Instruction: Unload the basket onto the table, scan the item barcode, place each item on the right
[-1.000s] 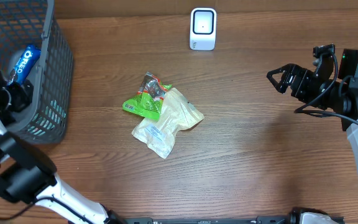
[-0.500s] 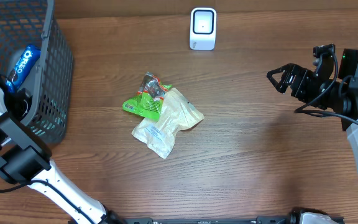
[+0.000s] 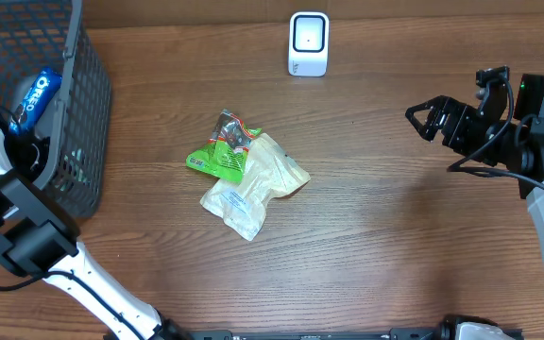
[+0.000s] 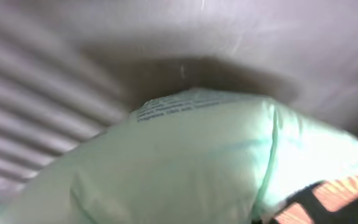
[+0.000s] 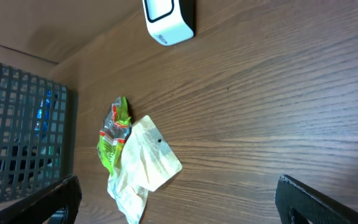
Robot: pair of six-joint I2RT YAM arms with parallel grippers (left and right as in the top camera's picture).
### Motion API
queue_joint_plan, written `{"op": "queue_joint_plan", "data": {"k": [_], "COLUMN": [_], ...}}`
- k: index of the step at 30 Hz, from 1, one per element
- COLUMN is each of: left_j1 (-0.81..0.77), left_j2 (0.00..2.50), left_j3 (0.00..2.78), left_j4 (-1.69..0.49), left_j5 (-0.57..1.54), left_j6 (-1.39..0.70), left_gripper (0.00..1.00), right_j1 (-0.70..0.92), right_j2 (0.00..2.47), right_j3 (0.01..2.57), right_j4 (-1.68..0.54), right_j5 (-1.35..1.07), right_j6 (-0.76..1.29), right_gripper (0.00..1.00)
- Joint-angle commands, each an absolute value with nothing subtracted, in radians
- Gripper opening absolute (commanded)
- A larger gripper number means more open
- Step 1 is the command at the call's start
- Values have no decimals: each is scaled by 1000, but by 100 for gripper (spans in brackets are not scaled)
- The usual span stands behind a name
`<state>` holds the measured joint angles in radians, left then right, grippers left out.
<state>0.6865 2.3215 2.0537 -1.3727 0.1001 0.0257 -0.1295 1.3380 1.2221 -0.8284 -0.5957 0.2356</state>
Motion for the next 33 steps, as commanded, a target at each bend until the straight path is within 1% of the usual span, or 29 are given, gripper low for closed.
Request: {"op": "queue_joint_plan", "data": {"k": [1, 6, 11, 13, 16, 18, 20, 26, 29, 33], "left_j1": [676, 667, 647, 633, 600, 574, 540, 352, 222, 71], "left_j2": [2345, 2345, 2343, 2321, 2243, 2184, 2125, 2016, 2008, 2019], "left_j3": [2179, 2397, 2700, 2796, 2857, 2875, 2877, 2841, 2769, 2576], "left_j4": [-1415, -1533, -1687, -1690, -1690, -1690, -1690, -1690, -1690, -1690], "left_j5": [94, 98, 98, 124, 167, 170, 178, 211, 207, 191], "left_j6": [22, 18, 19, 12, 11, 11, 11, 11, 11, -3], "left_gripper": [19, 21, 22, 22, 31, 33, 33, 32, 32, 29], "right_j1": [-123, -123, -123, -123, -123, -123, -123, -123, -123, -123], "right_j2": [1338, 1338, 1338, 1338, 1338, 1338, 1338, 1338, 1338, 1338], "right_j3": [1251, 1251, 1251, 1251, 1251, 1251, 1251, 1251, 1251, 1251], "right_j4": [-819, -818, -817, -817, -818, -818, -817, -817, -818, -823], "right_j5": [-604, -604, -604, -604, -605, -605, -604, -605, -605, -604], "right_j6": [233, 233, 233, 233, 233, 233, 233, 233, 233, 233], "right_gripper": [100, 100, 100, 100, 100, 100, 100, 100, 100, 100]}}
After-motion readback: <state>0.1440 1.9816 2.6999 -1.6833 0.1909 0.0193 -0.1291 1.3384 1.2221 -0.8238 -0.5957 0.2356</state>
